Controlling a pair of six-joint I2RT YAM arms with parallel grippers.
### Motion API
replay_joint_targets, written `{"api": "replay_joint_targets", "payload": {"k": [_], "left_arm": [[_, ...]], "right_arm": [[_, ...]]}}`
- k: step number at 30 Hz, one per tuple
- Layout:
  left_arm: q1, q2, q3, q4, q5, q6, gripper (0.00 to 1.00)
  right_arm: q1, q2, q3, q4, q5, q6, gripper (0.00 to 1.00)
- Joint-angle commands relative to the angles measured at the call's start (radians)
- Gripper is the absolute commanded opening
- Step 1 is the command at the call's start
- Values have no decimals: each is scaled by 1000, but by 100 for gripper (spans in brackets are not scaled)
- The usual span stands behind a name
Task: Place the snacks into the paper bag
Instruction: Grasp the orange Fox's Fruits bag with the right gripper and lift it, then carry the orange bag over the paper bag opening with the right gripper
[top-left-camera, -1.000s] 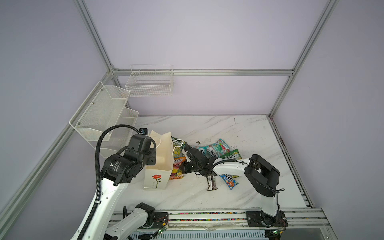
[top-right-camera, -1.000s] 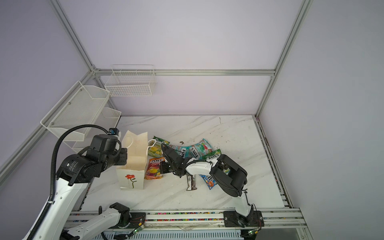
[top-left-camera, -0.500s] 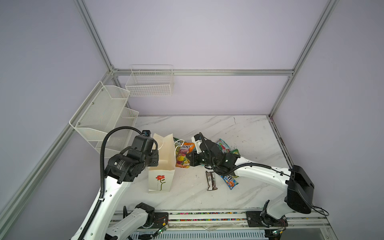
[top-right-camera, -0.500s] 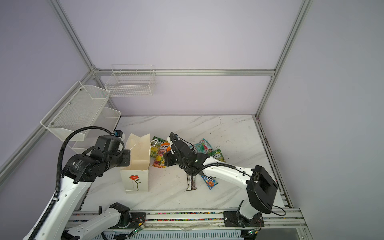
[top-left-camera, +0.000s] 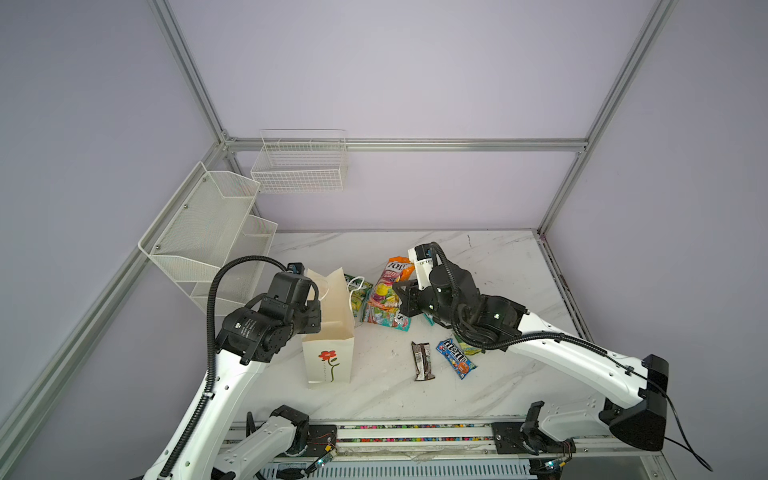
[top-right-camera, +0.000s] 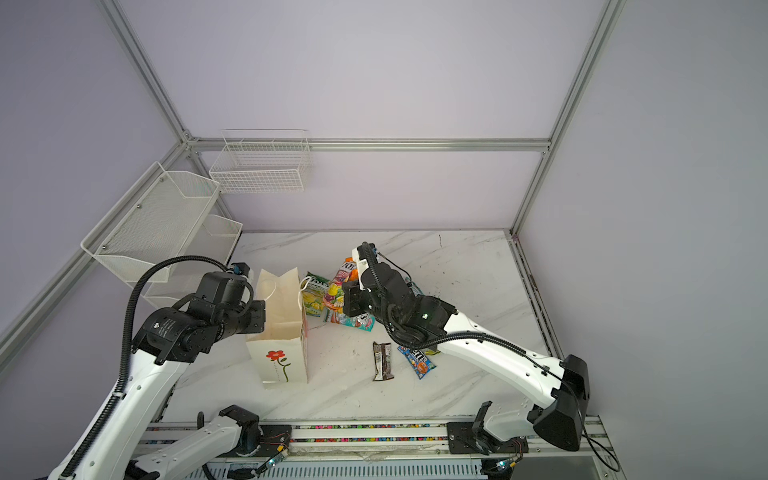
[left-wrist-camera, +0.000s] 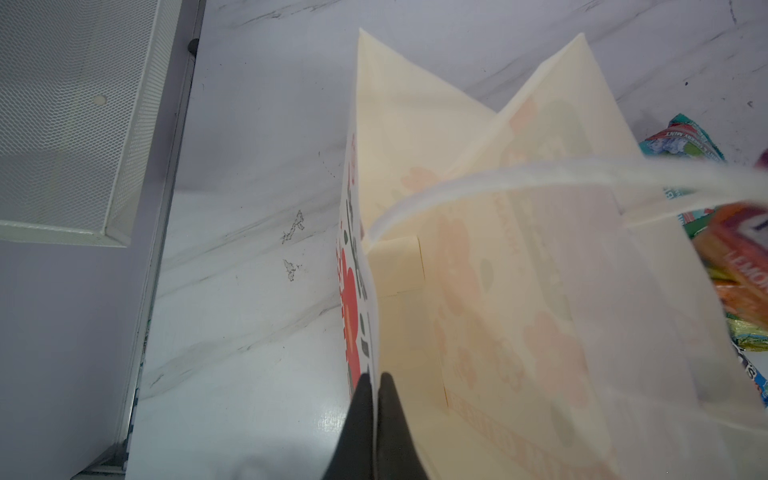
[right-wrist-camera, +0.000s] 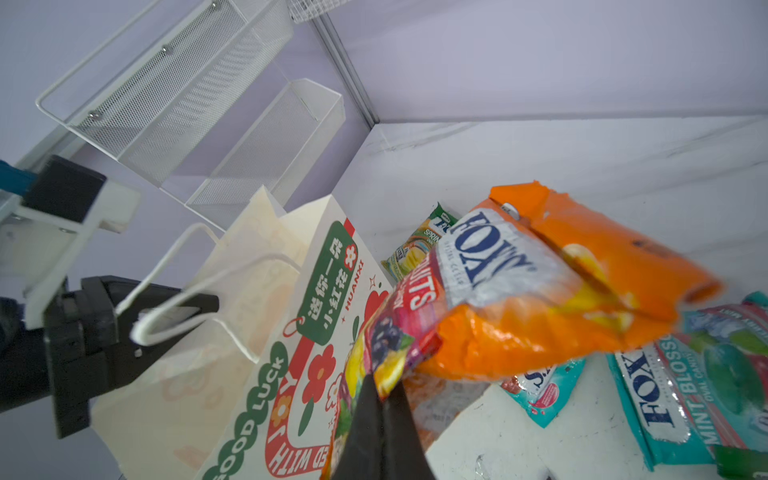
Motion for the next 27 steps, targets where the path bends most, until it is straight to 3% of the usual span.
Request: {"api": "replay_joint_targets", "payload": {"k": [1, 6, 12, 19, 27], "left_arm": [[7, -17, -32, 27, 12, -17, 0], [7, -26, -38, 27, 16, -18, 0], [7, -23, -28, 15, 22, -15, 0], [5, -13, -25, 9, 30, -16, 0], [5, -12, -24, 8, 35, -18, 0]], "right_arm": [[4, -33, 102, -52, 91, -84, 0], [4, -7, 241, -116, 141, -167, 0], [11, 71, 416, -161, 103, -230, 0], [92, 205, 599, -211, 112, -287, 0], [163, 313, 660, -246, 127, -332, 0]]}}
